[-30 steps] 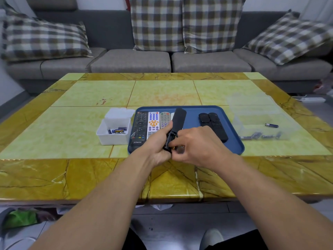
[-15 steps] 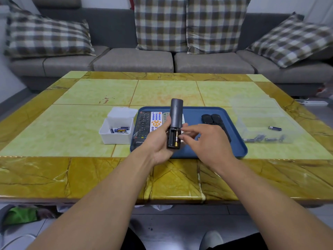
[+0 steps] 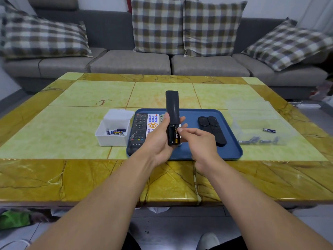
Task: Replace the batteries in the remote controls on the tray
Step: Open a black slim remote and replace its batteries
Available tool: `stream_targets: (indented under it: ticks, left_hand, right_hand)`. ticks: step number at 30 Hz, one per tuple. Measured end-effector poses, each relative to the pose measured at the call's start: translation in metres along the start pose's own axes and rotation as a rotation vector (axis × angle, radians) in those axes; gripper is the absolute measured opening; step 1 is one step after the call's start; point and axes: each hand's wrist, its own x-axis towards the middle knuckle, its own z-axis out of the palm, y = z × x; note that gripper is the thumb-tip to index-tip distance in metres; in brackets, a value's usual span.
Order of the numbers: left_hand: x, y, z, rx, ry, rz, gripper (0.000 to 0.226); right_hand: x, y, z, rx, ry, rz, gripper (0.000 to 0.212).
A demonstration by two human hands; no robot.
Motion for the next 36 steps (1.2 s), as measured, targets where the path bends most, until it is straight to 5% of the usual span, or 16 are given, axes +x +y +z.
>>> stream_targets:
  ticks: [16, 18, 23, 27, 36]
  left_hand:
    - [0.0, -0.013, 0.0, 0.141, 0.04, 0.033, 0.05]
    - [0.002, -0.01, -0.001, 0.12, 0.057, 0.024, 0.053]
    - [0.006, 0.002, -0.011, -0.005, 0.181, -0.038, 0.058]
    - [0.001, 0.007, -0.013, -0.047, 0.17, -0.093, 0.051]
    - [-0.002, 0.005, -0.018, 0.002, 0.106, -0.148, 0.039]
  right_hand:
    - [0.003, -0.014, 0.003, 0.244, -0.144, 0.424, 0.017]
    - [0.003, -0.013, 0.003, 0.156, -0.114, 0.306, 0.012]
    - [0.009, -0.003, -0.012, -0.576, -0.171, -0.459, 0.007]
    - [0.013, 0.001, -0.012, -0.787, -0.365, -0.646, 0.017]
    - [0.012, -0.005, -0.014, -1.15, -0.391, -0.968, 0.018]
